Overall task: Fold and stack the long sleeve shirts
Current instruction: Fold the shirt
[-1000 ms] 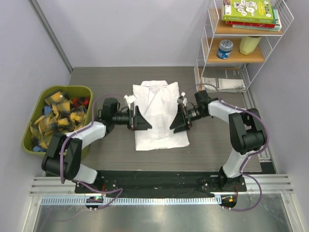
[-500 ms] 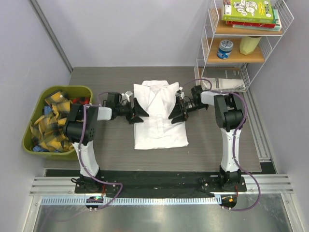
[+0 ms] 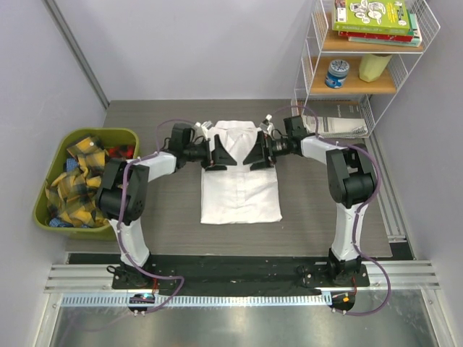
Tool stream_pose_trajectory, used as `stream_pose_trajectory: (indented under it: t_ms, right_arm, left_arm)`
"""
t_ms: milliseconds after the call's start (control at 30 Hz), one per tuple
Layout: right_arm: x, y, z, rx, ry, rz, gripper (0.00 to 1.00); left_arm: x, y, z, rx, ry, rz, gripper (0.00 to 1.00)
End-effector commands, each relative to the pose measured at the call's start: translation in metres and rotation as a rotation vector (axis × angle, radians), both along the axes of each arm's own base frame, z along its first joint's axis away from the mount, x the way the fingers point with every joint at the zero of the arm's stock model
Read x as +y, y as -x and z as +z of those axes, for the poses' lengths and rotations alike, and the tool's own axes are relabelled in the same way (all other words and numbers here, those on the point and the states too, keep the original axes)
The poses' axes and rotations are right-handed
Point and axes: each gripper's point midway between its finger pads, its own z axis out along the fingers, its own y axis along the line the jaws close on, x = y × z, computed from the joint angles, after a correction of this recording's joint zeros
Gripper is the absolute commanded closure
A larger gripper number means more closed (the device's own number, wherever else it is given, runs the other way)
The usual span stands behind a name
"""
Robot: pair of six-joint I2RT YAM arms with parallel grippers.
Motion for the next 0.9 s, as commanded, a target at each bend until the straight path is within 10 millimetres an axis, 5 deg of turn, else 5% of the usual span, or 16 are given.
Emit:
stream_pose_trajectory:
  t_ms: [0, 233, 500, 633, 767, 867]
  right_arm:
    - [0.036, -0.043, 0.035, -0.093, -0.086, -0.098, 0.00]
    - [0.040, -0.058, -0.013, -0.005, -0.056, -0.172, 0.00]
    - [0.020, -0.058, -0.060, 0.056, 0.063, -0.181, 0.00]
    - [0.005, -0.059, -0.054, 0.024, 0.107, -0.145, 0.00]
    - [0.001, -0.049, -0.014, -0.053, 0.082, -0.083, 0.00]
    - [-0.005, -0.037, -0.006, -0.068, 0.096, -0.062, 0.00]
  left_arm:
    - [-0.018, -0.026, 0.006, -0.019, 0.050, 0.070, 0.12]
    - [-0.022, -0.048, -0.024, 0.027, 0.026, 0.127, 0.13]
    - [0.002, -0.048, -0.058, 0.097, -0.054, 0.173, 0.13]
    - [0.014, -0.047, -0.051, 0.083, -0.051, 0.165, 0.13]
    - [0.020, -0.045, -0.032, 0.034, -0.030, 0.143, 0.13]
    - [0.029, -0.041, -0.039, 0.045, -0.073, 0.148, 0.13]
